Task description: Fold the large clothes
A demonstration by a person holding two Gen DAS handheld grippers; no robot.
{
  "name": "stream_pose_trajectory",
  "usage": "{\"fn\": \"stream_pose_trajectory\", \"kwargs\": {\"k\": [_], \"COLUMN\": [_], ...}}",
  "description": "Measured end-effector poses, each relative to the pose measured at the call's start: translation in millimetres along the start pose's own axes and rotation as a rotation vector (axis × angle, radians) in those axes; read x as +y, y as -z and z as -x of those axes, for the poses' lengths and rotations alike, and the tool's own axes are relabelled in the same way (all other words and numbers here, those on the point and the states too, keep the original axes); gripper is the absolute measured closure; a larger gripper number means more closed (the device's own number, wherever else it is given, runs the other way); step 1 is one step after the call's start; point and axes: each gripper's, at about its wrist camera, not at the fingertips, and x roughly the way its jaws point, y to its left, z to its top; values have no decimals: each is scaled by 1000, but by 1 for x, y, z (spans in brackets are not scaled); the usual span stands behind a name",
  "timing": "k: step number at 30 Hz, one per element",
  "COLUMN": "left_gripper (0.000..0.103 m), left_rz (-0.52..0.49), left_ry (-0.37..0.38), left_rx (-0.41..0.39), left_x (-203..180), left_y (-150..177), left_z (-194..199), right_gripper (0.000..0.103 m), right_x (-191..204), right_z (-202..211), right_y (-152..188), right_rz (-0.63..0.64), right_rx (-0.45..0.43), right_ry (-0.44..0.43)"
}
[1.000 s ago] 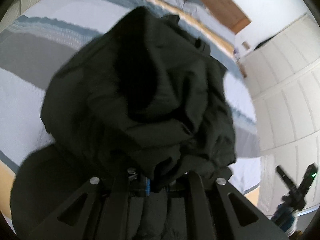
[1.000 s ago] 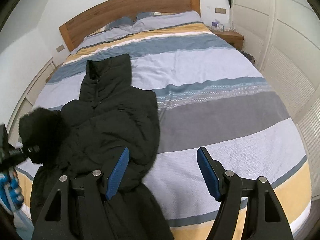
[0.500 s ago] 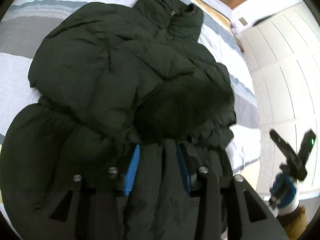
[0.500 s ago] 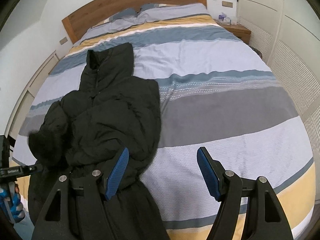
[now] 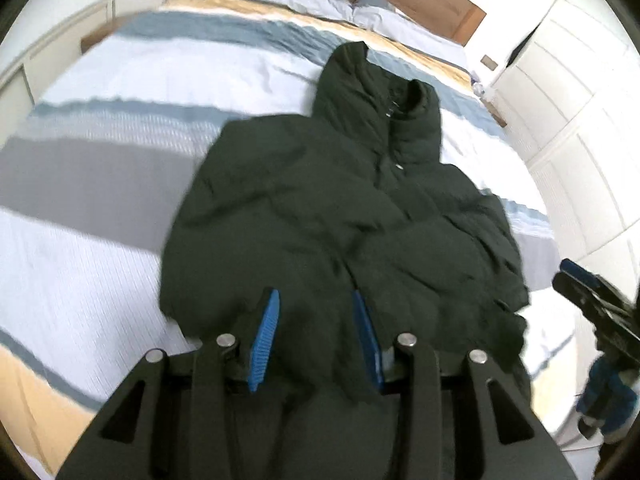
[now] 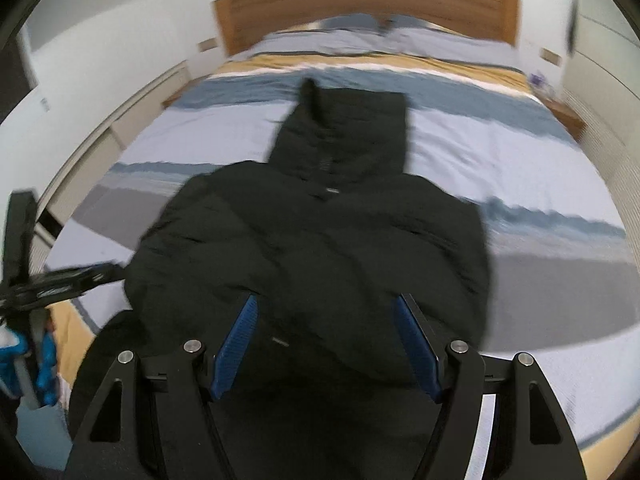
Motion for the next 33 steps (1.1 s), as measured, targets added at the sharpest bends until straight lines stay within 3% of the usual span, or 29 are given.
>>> {"fn": "stream_pose_trajectory", "kwargs": {"k": [5, 8, 12, 15, 23, 33], "left_gripper": [66, 66, 65, 60, 48, 42], "left_rz": [-60, -77, -101, -110, -87, -115], "left_ry": [-71, -93, -93, -90, -75, -156], "left_rx": [-9, 22, 48, 55, 45, 38], "left_x": [4, 11, 19, 22, 31, 16], "left_y": [-6, 5, 24, 32, 40, 39], "left_z": [-34, -57, -83, -91, -99, -79], "right_gripper": [33, 33, 30, 26, 26, 26], "right_x": [50, 60, 57, 44, 48, 40], "right_z": [-37, -65, -97, -113, -114, -91], "right_y": [7, 25, 52, 70, 83, 83], "right_rz": [70, 92, 72, -6, 17, 56], "right_rx": [45, 101, 176, 202, 186, 214], "right_ry": [-28, -4, 41, 26, 35, 36]}}
